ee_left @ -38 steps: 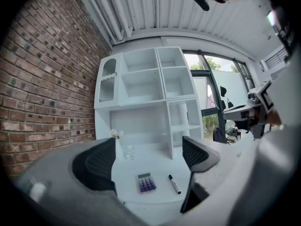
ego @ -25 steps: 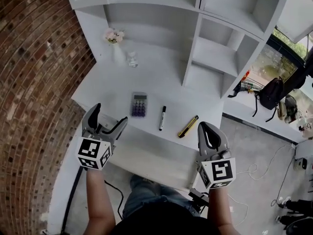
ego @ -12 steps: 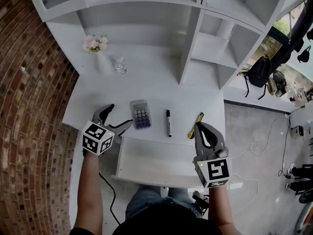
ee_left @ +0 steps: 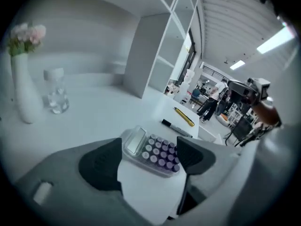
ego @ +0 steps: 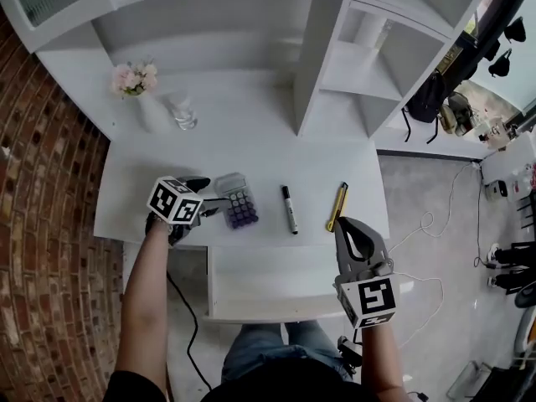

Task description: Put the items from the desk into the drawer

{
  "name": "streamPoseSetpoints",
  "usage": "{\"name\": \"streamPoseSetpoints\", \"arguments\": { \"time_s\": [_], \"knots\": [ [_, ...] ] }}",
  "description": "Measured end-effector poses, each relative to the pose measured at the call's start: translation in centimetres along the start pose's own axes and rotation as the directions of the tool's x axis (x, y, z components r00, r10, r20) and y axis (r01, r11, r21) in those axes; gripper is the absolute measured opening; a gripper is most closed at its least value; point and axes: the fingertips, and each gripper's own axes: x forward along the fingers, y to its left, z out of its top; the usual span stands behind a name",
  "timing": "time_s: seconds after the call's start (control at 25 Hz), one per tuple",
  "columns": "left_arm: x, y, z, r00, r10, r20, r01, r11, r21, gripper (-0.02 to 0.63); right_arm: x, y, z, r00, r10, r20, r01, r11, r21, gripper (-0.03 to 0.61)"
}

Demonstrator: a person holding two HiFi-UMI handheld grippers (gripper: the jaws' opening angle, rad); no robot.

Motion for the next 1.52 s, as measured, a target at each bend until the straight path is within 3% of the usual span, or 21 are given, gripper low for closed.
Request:
{"name": "streamPoseSetpoints", "arguments": {
  "time_s": [0.16,0.36,0.56,0.84,0.92,1.08,1.16,1.32,1.52],
  "knots": [
    [2.6,1.9,-1.1,0.992,-0.088,-0.091,0.081,0.994,-0.076,0.360,0.7,0.3,-0.1,1.000,-0.010,-0.028,0.010,1.000,-0.023,0.010],
    [5.0,3.3,-0.8,0.981,-0.141,-0.132,0.127,0.986,-0.111,0.360,1.3,0.0,-0.8,0.998,-0.030,-0.056,0.029,0.999,-0.019,0.010],
    [6.9,3.1,-1.2,0.946,-0.246,-0.211,0.208,0.960,-0.188,0.334,1.5,-0.6,-1.1,0.996,-0.046,-0.070,0.045,0.999,-0.026,0.011],
    [7.4,2.9,-2.1,0.906,-0.269,-0.325,0.237,0.962,-0.134,0.244,1.7,-0.6,-1.7,0.995,-0.051,-0.083,0.050,0.999,-0.018,0.010],
    [7.3,2.9,-1.9,0.906,-0.277,-0.320,0.242,0.959,-0.147,0.159,1.8,-0.2,-1.8,0.996,-0.043,-0.082,0.042,0.999,-0.019,0.011],
    [6.2,2.6,-0.7,0.921,-0.322,-0.218,0.272,0.934,-0.230,0.103,2.2,0.4,-1.6,0.996,-0.020,-0.083,0.018,1.000,-0.025,0.011],
    [5.6,2.5,-0.2,0.931,-0.332,-0.152,0.282,0.918,-0.278,0.091,2.6,0.4,-1.8,0.997,-0.017,-0.079,0.016,1.000,-0.014,0.011],
    [5.0,2.7,-0.2,0.948,-0.302,-0.098,0.252,0.903,-0.349,0.086,3.9,0.2,-2.3,0.996,-0.020,-0.081,0.021,1.000,0.013,0.010],
    [4.2,2.2,-0.2,0.964,-0.262,-0.051,0.224,0.900,-0.374,0.083,5.1,0.0,-2.9,0.991,-0.034,-0.126,0.041,0.998,0.052,0.009]
  ]
}}
